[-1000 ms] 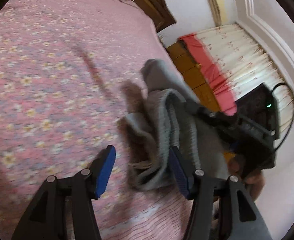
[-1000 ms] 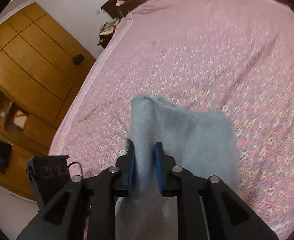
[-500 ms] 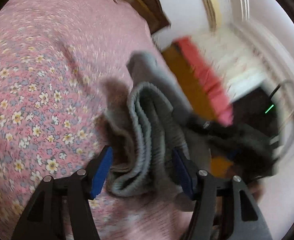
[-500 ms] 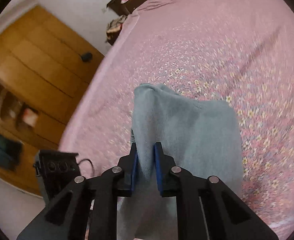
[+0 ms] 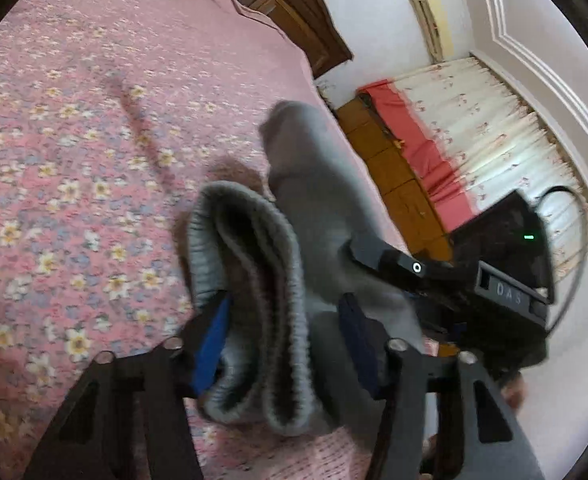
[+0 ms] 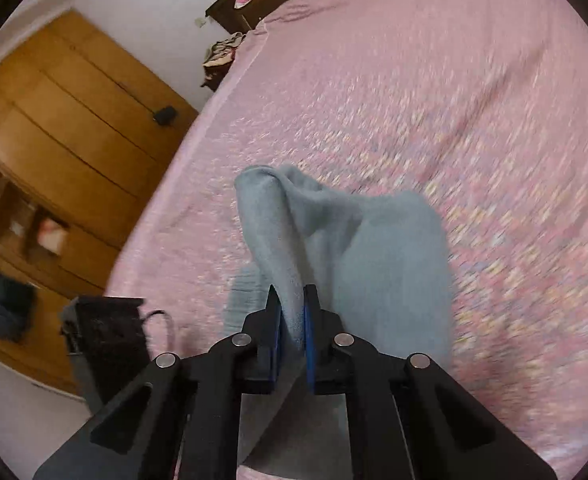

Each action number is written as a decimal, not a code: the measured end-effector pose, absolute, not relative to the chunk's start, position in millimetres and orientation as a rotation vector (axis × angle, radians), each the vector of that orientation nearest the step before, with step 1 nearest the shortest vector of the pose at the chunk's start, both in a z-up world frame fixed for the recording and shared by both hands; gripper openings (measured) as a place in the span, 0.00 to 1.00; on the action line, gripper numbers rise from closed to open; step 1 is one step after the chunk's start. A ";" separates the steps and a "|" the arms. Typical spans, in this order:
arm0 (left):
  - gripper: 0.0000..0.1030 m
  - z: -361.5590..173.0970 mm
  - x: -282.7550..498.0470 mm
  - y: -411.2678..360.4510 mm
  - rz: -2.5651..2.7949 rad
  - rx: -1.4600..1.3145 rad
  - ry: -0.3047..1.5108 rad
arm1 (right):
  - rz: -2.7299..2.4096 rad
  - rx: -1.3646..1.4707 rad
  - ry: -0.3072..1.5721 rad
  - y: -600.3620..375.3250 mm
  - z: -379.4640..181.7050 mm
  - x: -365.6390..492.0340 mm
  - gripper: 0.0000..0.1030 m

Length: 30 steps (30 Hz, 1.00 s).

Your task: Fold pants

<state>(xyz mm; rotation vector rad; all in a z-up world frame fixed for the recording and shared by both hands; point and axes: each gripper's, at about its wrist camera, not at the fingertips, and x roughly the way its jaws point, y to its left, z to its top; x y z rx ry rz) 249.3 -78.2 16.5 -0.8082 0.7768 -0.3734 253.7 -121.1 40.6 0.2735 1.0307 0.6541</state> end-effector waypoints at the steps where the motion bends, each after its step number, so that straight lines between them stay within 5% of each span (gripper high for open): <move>1: 0.49 16.4 245.7 -78.1 -0.347 -0.790 0.784 | 0.640 0.255 1.014 -123.0 44.8 252.2 0.10; 15: 0.46 14.0 238.1 -56.8 -0.296 -0.802 0.851 | 0.682 0.184 0.954 -147.8 84.1 241.7 0.10; 18: 0.46 8.9 238.6 -42.2 -0.302 -0.819 0.855 | 0.737 0.110 0.985 -113.8 77.6 233.4 0.10; 21: 0.46 6.1 236.3 -32.1 -0.307 -0.857 0.857 | 0.850 0.072 1.037 -64.6 54.6 220.7 0.22; 30: 0.36 8.8 233.9 51.4 -0.261 -0.978 0.802 | 0.884 0.192 0.905 -99.6 35.6 207.7 0.21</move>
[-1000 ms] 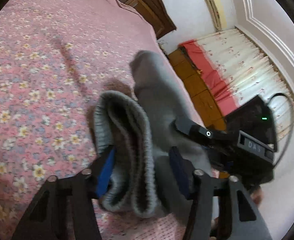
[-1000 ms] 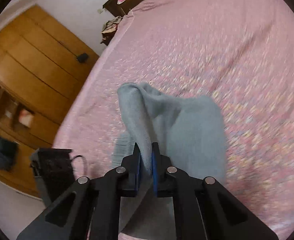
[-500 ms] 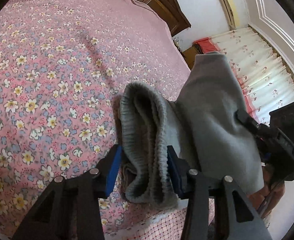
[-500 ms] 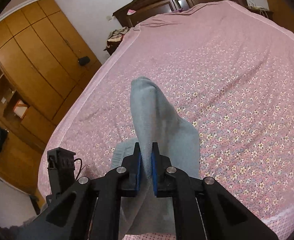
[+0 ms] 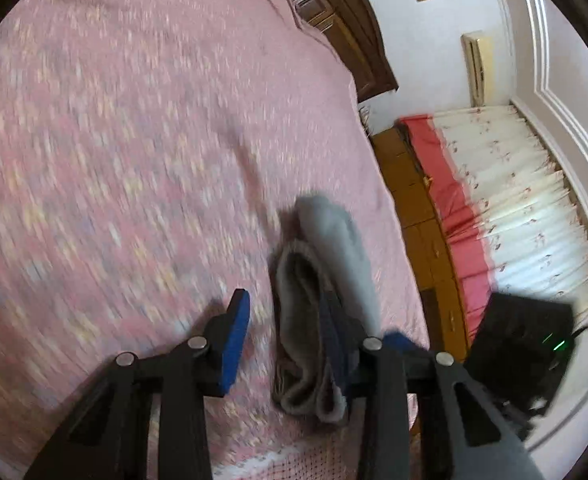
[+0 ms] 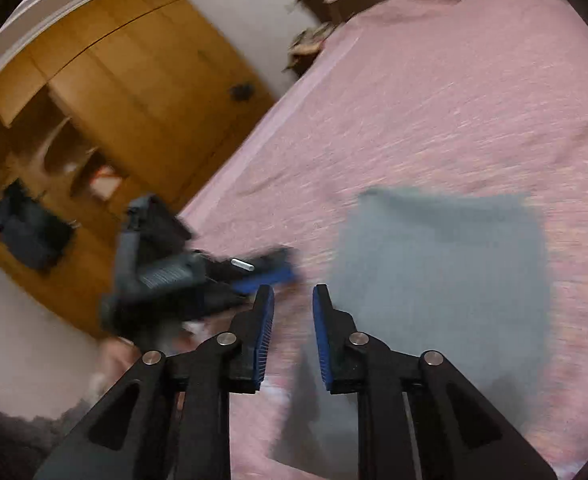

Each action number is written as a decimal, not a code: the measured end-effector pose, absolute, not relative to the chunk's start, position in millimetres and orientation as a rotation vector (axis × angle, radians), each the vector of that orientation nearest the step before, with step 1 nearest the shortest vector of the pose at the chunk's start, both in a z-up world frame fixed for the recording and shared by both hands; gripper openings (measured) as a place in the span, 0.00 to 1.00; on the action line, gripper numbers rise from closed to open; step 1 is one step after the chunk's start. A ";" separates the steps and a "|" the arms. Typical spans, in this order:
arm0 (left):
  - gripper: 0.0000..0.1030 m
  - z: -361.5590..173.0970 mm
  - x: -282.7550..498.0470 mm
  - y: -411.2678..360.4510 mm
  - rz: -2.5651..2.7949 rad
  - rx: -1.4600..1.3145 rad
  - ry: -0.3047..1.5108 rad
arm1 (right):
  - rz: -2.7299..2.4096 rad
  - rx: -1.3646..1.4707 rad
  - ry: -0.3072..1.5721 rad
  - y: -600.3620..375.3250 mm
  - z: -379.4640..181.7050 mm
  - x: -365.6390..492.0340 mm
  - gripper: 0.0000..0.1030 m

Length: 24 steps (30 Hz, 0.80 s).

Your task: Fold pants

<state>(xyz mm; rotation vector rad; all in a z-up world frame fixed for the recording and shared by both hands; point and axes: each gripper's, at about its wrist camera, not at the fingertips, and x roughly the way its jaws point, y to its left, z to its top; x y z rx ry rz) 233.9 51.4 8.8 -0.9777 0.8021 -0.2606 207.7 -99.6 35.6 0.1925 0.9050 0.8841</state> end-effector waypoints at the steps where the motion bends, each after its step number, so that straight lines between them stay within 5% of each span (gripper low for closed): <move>1: 0.36 12.4 236.1 60.3 -0.260 -0.985 0.795 | 0.871 0.161 0.896 -99.7 27.8 204.0 0.21; 5: 0.56 22.8 265.4 59.8 -0.327 -0.930 0.837 | 0.831 0.104 0.787 -93.5 -17.6 176.8 0.21; 9: 0.63 16.0 294.6 30.8 -0.391 -0.850 0.881 | 0.745 -0.048 0.638 -79.9 -21.9 143.9 0.21; 12: 0.64 2.1 304.6 10.7 -0.306 -0.670 0.909 | 0.747 -0.037 0.618 -81.4 -25.1 140.1 0.21; 17: 0.64 18.4 314.6 25.4 -0.390 -0.651 0.709 | 0.752 -0.024 0.622 -85.0 -25.0 138.5 0.21; 18: 0.62 19.7 319.5 29.9 -0.405 -0.646 0.693 | 0.751 -0.029 0.620 -86.7 -26.8 137.5 0.21; 21: 0.15 18.5 318.1 36.2 -0.468 -0.669 0.640 | 0.759 -0.025 0.617 -89.3 -28.7 139.2 0.21; 24: 0.15 27.8 292.8 40.2 -0.580 -0.659 0.493 | 0.759 -0.032 0.612 -90.4 -26.0 139.5 0.21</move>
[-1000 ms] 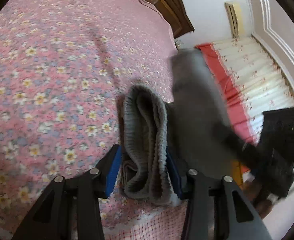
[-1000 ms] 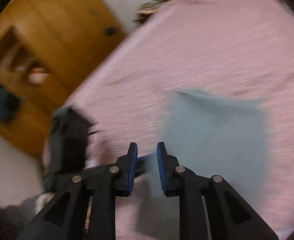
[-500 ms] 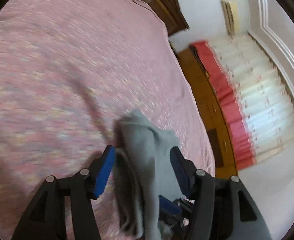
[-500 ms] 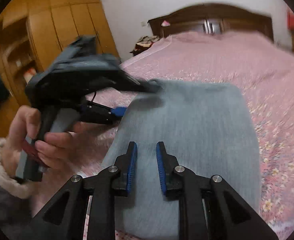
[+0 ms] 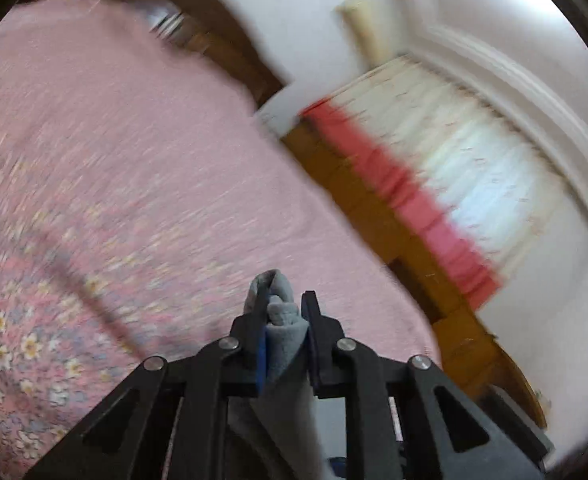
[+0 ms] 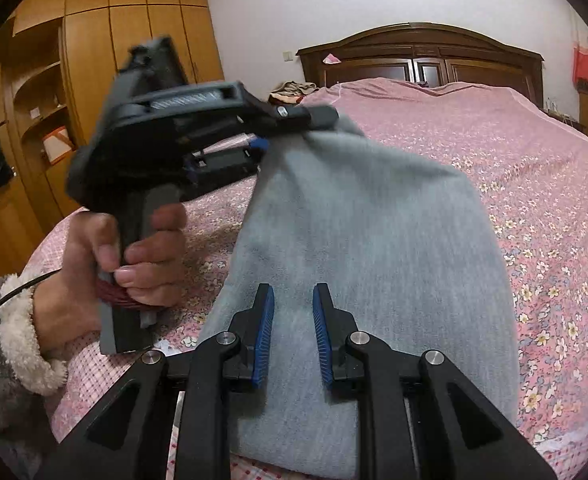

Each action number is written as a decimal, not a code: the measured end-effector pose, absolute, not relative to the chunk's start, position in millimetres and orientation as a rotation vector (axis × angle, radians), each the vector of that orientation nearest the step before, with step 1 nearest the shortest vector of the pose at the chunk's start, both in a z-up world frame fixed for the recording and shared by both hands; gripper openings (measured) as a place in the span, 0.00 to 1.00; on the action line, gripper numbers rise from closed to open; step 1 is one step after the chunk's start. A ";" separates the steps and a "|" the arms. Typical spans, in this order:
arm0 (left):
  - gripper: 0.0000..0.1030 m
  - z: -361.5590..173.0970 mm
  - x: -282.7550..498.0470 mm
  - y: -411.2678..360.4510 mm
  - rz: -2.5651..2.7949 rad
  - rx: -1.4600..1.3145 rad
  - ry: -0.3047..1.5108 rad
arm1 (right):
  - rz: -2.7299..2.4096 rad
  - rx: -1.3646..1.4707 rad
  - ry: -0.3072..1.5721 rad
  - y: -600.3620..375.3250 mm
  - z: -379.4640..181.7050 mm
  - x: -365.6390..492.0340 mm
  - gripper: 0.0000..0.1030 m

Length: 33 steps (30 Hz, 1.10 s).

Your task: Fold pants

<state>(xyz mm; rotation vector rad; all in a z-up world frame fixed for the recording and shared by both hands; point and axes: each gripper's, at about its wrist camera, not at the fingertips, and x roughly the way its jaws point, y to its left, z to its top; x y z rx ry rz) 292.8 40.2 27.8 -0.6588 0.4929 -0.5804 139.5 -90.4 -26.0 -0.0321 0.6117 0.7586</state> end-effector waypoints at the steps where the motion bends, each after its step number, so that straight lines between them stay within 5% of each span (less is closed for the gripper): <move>1: 0.14 35.2 284.7 39.2 -0.597 -0.628 0.457 | 0.756 -0.036 0.610 -90.5 -25.3 139.1 0.21; 11: 0.16 68.1 255.9 20.5 -0.631 -0.503 0.375 | 0.871 0.101 0.672 -106.7 -14.3 149.3 0.25; 15: 0.48 57.8 258.1 21.9 -0.526 -0.521 0.481 | 0.914 0.153 0.682 -127.5 20.3 181.7 0.25; 20: 0.48 33.6 265.8 44.9 -0.506 -0.682 0.553 | 1.008 0.089 0.737 -115.9 64.5 266.4 0.26; 25: 0.48 23.9 265.0 47.2 -0.492 -0.686 0.577 | 1.128 -0.035 1.258 -33.5 31.0 377.4 0.26; 33: 0.48 31.5 254.9 22.1 -0.506 -0.576 0.598 | 1.213 -0.075 1.330 -12.8 21.0 391.8 0.24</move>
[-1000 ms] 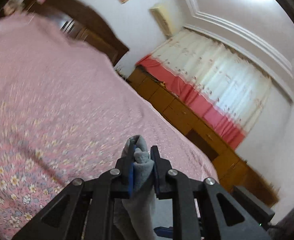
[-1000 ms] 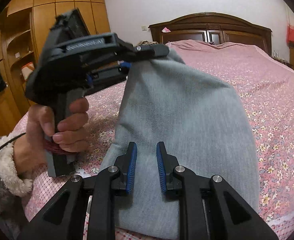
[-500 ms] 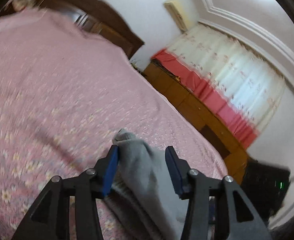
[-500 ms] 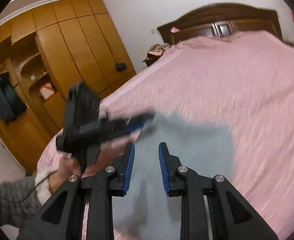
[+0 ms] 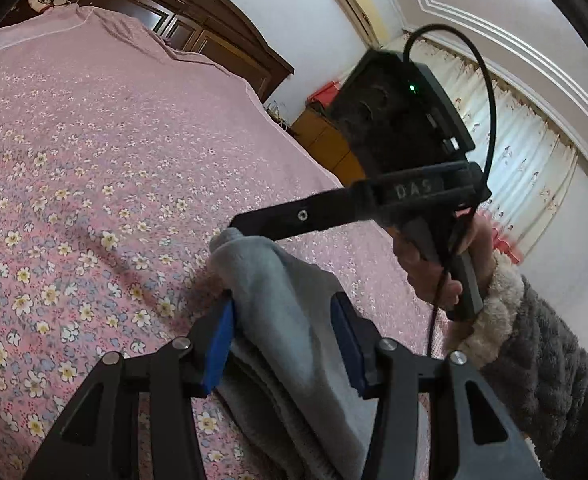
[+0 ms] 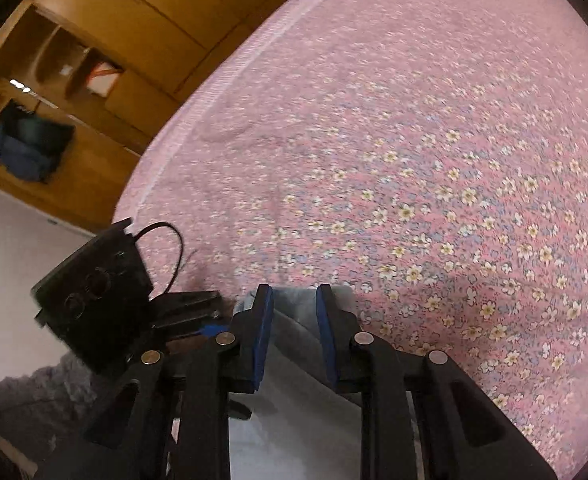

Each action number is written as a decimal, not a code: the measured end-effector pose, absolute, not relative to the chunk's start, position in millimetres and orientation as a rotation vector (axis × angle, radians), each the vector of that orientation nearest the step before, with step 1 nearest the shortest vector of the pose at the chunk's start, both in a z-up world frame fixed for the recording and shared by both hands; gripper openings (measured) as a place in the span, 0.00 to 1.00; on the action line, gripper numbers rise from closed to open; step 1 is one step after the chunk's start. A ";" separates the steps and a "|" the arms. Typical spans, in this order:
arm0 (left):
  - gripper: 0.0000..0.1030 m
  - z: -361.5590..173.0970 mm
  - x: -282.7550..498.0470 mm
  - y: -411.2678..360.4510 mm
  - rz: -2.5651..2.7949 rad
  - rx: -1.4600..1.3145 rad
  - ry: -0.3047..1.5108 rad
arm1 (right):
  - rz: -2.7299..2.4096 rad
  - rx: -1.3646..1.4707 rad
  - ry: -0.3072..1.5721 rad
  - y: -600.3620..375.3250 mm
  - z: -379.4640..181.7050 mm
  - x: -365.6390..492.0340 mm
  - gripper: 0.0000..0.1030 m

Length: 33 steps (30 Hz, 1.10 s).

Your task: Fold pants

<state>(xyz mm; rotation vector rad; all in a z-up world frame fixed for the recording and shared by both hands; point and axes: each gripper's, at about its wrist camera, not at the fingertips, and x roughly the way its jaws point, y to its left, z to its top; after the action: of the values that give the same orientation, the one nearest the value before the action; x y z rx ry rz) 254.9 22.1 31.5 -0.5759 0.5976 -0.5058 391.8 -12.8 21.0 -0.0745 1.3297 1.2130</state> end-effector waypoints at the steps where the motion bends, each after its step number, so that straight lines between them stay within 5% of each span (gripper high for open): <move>1: 0.48 31.9 255.4 22.1 -0.508 -0.582 0.598 | 1.219 -0.060 1.339 -16.4 20.0 392.9 0.24; 12: 0.51 24.1 275.7 35.2 -0.429 -0.619 0.658 | 1.131 -0.045 1.348 -45.7 -6.1 416.4 0.23; 14: 0.51 21.5 284.8 37.9 -0.436 -0.655 0.664 | 1.228 -0.121 1.310 -37.9 -3.7 400.0 0.07; 16: 0.50 20.8 289.0 41.2 -0.439 -0.681 0.654 | 1.260 -0.158 1.316 -35.5 -4.4 394.1 0.06; 17: 0.48 21.6 289.0 42.7 -0.439 -0.686 0.640 | 1.249 -0.170 1.303 -35.4 -4.3 395.6 0.06; 18: 0.29 21.9 288.3 45.6 -0.439 -0.687 0.629 | 1.185 -0.154 1.290 -38.4 -3.5 403.9 0.06; 20: 0.19 24.7 291.8 50.8 -0.433 -0.676 0.629 | 1.085 -0.035 1.242 -56.6 4.3 418.6 0.06; 27: 0.15 40.7 313.3 42.2 -0.471 -0.597 0.535 | 0.809 0.200 0.969 -165.2 29.5 336.8 0.10; 33: 0.16 37.7 318.7 44.0 -0.509 -0.641 0.501 | 0.888 0.448 0.794 -200.2 9.7 235.1 0.27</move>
<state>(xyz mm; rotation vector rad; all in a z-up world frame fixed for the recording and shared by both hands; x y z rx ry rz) 318.7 44.0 37.7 -0.6411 0.5010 -0.5095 235.1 -200.2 9.7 0.4479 0.7935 0.8879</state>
